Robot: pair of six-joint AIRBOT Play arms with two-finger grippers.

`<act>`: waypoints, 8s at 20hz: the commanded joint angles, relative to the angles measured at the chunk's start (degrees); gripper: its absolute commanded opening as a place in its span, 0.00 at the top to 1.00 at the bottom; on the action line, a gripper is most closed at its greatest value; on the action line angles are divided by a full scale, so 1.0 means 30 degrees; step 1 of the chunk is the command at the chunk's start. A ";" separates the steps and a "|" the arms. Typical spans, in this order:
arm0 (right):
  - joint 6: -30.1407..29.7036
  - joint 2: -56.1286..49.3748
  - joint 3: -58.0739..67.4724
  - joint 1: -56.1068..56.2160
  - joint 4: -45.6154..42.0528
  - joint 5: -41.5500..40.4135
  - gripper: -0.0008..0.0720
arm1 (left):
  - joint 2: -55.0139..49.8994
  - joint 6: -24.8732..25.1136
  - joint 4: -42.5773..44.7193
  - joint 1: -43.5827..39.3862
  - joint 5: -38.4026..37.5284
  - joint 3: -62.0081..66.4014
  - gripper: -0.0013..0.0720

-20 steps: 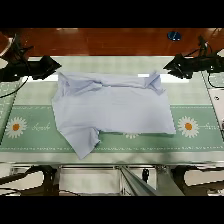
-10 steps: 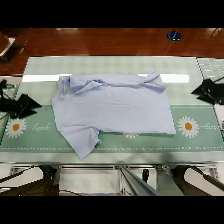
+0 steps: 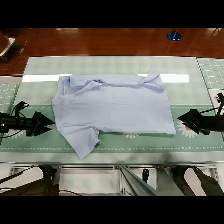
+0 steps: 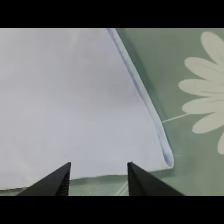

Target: Fold the shirts.

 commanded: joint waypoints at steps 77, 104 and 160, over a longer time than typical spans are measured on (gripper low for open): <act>-0.0561 -0.0022 1.1861 0.3082 -0.0721 0.1428 0.95 | 0.8808 -0.3956 0.4335 -0.8364 0.6878 0.8080 0.96; -0.0364 -1.7085 1.7733 0.5042 -0.2288 0.3169 0.95 | -0.6229 -0.0984 0.2645 -0.8116 -0.0058 1.3573 0.96; 0.1137 -0.5085 -0.2331 0.2776 0.0466 -0.2127 0.43 | 0.3410 0.0219 0.0262 -0.5217 0.1778 -0.4838 0.96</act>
